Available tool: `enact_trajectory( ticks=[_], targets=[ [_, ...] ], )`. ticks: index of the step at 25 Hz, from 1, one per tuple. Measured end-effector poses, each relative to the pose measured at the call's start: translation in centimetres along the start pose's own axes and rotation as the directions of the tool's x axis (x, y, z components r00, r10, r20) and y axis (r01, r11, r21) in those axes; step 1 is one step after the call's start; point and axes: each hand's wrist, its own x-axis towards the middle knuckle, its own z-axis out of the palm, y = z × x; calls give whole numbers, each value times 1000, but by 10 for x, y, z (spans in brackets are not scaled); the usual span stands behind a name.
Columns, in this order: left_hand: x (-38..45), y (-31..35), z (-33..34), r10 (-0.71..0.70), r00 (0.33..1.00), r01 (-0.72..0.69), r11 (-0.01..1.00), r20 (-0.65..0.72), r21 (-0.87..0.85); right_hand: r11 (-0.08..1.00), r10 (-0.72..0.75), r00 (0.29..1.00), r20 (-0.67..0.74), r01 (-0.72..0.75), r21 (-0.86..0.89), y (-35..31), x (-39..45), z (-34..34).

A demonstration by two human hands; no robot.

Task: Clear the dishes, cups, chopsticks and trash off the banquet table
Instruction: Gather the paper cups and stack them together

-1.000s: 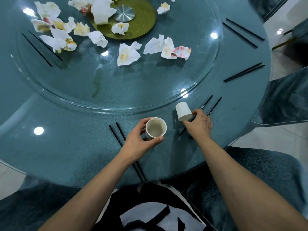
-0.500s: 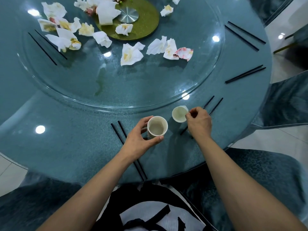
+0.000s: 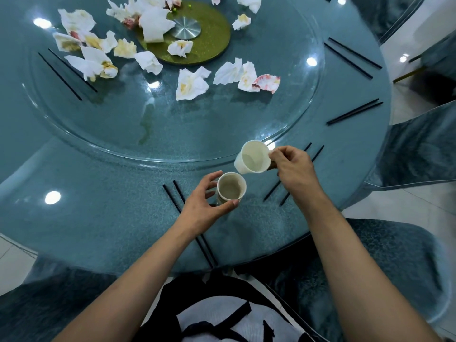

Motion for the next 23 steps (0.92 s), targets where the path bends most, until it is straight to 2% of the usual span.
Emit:
enact_trajectory(
  ticks=[3, 6, 14, 18, 23],
  targets=[
    [-2, 2, -3, 7, 1000, -7, 1000, -6, 7, 999, 20, 991, 133, -26, 44, -5, -8, 5],
    [-6, 8, -5, 35, 999, -35, 999, -20, -1, 997, 77, 976, 203, -70, -39, 0, -11, 13],
    [-6, 17, -7, 126, 992, -126, 990, -2, 58, 979, 97, 977, 190, -59, -196, 25, -13, 30],
    [-3, 5, -10, 125, 992, -121, 985, -29, 121, 977, 106, 976, 192, -65, -204, 34, -12, 32],
    [-1, 1, -10, 97, 995, -93, 990, -33, 110, 983, 96, 981, 168, -67, -172, 41, -12, 37]
  ],
)
